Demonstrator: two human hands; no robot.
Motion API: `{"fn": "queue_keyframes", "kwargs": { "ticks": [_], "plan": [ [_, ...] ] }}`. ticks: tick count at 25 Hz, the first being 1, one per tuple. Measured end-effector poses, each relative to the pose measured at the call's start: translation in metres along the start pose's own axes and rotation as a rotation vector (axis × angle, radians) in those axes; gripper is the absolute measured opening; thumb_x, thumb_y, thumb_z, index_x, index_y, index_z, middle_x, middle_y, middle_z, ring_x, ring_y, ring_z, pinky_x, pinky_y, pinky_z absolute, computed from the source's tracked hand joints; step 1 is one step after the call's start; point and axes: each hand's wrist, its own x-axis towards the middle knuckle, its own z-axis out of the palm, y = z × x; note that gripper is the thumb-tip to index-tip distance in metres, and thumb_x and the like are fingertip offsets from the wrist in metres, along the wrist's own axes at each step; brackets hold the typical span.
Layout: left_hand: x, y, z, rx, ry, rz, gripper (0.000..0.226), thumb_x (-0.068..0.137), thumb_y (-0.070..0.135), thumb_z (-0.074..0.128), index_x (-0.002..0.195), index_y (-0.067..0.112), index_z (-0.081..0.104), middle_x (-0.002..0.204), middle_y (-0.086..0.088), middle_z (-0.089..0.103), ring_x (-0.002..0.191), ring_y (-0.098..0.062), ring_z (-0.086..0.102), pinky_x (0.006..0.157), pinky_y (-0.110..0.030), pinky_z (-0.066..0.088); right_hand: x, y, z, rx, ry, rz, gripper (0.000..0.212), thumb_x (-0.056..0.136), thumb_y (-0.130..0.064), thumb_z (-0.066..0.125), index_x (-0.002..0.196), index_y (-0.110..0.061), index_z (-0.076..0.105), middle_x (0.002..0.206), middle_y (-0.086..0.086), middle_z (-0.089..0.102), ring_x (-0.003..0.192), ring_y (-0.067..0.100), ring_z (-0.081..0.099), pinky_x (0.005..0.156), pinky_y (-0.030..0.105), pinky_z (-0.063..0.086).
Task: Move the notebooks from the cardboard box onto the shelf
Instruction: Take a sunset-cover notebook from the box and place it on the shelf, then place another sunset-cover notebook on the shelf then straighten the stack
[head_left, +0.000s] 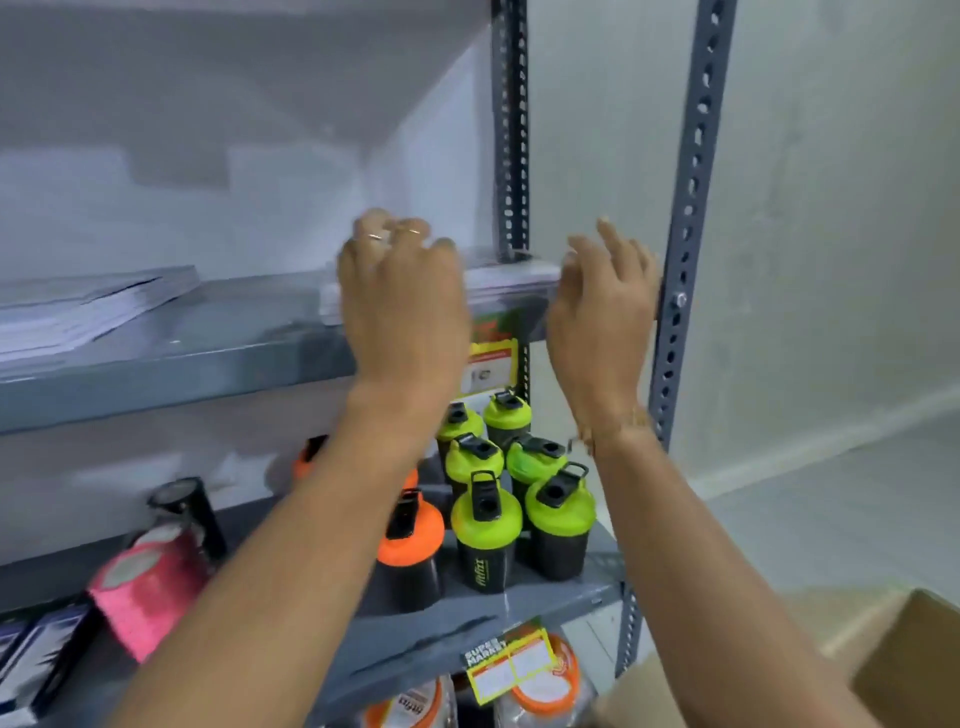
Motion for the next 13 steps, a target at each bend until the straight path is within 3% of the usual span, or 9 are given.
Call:
{"fn": "queue_keyframes", "kwargs": {
  "ticks": [2, 4, 6, 8, 9, 11, 13],
  "plan": [
    [-0.045, 0.063, 0.016, -0.22, 0.049, 0.22, 0.021, 0.073, 0.004, 0.059, 0.083, 0.011, 0.075, 0.092, -0.007, 0.076, 0.092, -0.032, 0.064, 0.081, -0.039, 0.048, -0.051, 0.039, -0.038, 0.0, 0.311, 0.005, 0.024, 0.09, -0.002, 0.048, 0.106, -0.002, 0.067, 0.122, 0.022, 0.061, 0.117, 0.039, 0.052, 0.109, 0.052, 0.033],
    [-0.104, 0.132, 0.041, -0.505, -0.179, 0.319, 0.022, 0.071, 0.004, 0.061, 0.085, 0.013, 0.074, 0.09, -0.005, 0.076, 0.086, -0.03, 0.066, 0.077, -0.036, 0.054, -0.107, 0.104, -0.079, -0.125, 0.366, 0.187, 0.027, 0.092, -0.007, 0.047, 0.112, -0.001, 0.063, 0.127, 0.02, 0.057, 0.123, 0.033, 0.046, 0.113, 0.045, 0.025],
    [-0.173, 0.198, 0.065, -0.708, -0.647, 0.336, 0.03, 0.077, 0.0, 0.056, 0.096, 0.015, 0.073, 0.098, -0.006, 0.074, 0.09, -0.031, 0.066, 0.079, -0.034, 0.055, -0.177, 0.181, -0.121, -0.233, 0.298, 0.619, 0.042, 0.089, -0.023, 0.038, 0.117, -0.001, 0.059, 0.132, 0.018, 0.053, 0.128, 0.029, 0.039, 0.113, 0.038, 0.021],
    [-0.258, 0.266, 0.092, -0.652, -1.287, 0.439, 0.03, 0.089, 0.004, 0.049, 0.111, 0.014, 0.067, 0.116, -0.014, 0.067, 0.107, -0.034, 0.062, 0.09, -0.037, 0.052, -0.262, 0.254, -0.177, -0.413, 0.154, 1.076, 0.055, 0.079, -0.033, 0.03, 0.115, -0.001, 0.059, 0.13, 0.022, 0.055, 0.126, 0.037, 0.042, 0.112, 0.043, 0.025],
    [-0.3, 0.291, 0.105, -0.582, -1.521, 0.531, 0.029, 0.091, 0.008, 0.05, 0.116, 0.012, 0.065, 0.122, -0.016, 0.065, 0.113, -0.033, 0.06, 0.094, -0.038, 0.05, -0.302, 0.279, -0.2, -0.512, 0.061, 1.277, 0.056, 0.076, -0.032, 0.029, 0.112, -0.002, 0.059, 0.126, 0.024, 0.057, 0.123, 0.04, 0.045, 0.109, 0.047, 0.031],
    [-0.381, 0.329, 0.122, -0.442, -1.79, 0.734, 0.033, 0.091, 0.009, 0.049, 0.122, 0.008, 0.061, 0.13, -0.016, 0.061, 0.12, -0.031, 0.056, 0.1, -0.037, 0.047, -0.372, 0.308, -0.249, -0.673, -0.127, 1.625, 0.05, 0.078, -0.025, 0.034, 0.115, -0.001, 0.057, 0.126, 0.024, 0.057, 0.119, 0.041, 0.049, 0.103, 0.048, 0.039],
    [-0.447, 0.349, 0.137, -0.331, -1.918, 0.786, 0.037, 0.091, 0.005, 0.043, 0.126, 0.003, 0.056, 0.136, -0.018, 0.055, 0.125, -0.031, 0.052, 0.103, -0.035, 0.044, -0.415, 0.324, -0.278, -0.734, -0.251, 1.863, 0.044, 0.085, -0.017, 0.042, 0.126, -0.002, 0.049, 0.137, 0.019, 0.047, 0.129, 0.037, 0.04, 0.11, 0.044, 0.034]
  ]
}}
